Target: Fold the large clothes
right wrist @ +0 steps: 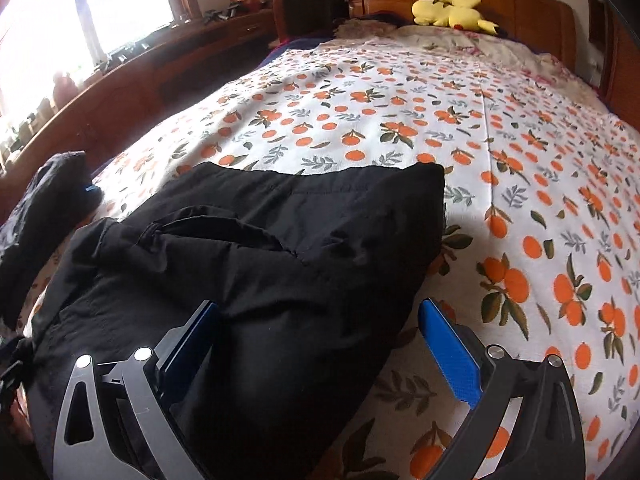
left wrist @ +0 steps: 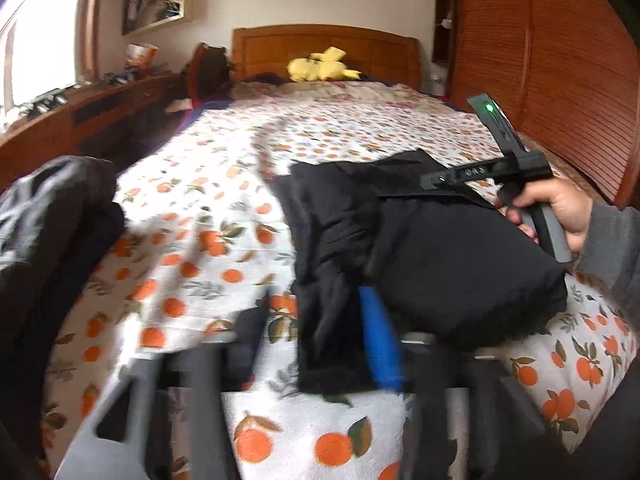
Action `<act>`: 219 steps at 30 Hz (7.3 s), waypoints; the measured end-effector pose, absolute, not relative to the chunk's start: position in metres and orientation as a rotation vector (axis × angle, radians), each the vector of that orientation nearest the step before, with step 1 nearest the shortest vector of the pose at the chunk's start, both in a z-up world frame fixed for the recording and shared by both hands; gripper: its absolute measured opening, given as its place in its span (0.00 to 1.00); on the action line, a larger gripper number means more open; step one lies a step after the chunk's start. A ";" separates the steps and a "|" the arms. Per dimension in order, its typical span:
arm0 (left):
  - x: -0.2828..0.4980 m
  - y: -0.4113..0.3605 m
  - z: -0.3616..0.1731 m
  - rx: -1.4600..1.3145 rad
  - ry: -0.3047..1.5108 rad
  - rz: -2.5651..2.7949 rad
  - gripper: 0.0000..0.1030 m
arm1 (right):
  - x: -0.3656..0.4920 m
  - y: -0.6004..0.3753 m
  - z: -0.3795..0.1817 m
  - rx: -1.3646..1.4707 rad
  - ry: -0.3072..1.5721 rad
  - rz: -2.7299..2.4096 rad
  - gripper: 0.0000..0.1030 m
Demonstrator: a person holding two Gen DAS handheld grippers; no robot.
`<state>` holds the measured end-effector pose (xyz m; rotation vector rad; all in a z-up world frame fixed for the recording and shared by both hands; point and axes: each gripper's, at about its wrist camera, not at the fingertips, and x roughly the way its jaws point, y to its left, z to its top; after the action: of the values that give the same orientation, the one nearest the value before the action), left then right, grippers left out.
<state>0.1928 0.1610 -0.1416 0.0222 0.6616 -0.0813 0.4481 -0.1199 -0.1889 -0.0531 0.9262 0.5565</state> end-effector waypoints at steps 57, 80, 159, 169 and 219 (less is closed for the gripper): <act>0.144 0.255 -0.066 -0.109 0.582 -0.037 0.08 | 0.390 -0.034 -0.032 0.098 0.721 0.800 0.20; 0.003 0.521 0.012 -0.133 0.516 0.466 0.08 | 0.313 0.315 0.011 0.042 0.719 1.122 0.21; 0.076 0.104 0.011 0.019 0.435 0.074 0.98 | 0.091 -0.186 0.013 0.041 0.384 0.523 0.93; 0.055 -0.009 -0.001 0.049 0.436 -0.053 0.98 | 0.039 -0.257 0.013 0.078 0.340 0.380 0.93; -0.004 -0.021 -0.014 0.009 0.462 -0.086 0.98 | -0.007 -0.281 -0.020 0.102 0.332 0.255 0.93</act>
<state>-0.0042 -0.0211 -0.0138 0.0089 0.4616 -0.0859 -0.0069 -0.2808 -0.0201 0.1022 0.3322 0.2546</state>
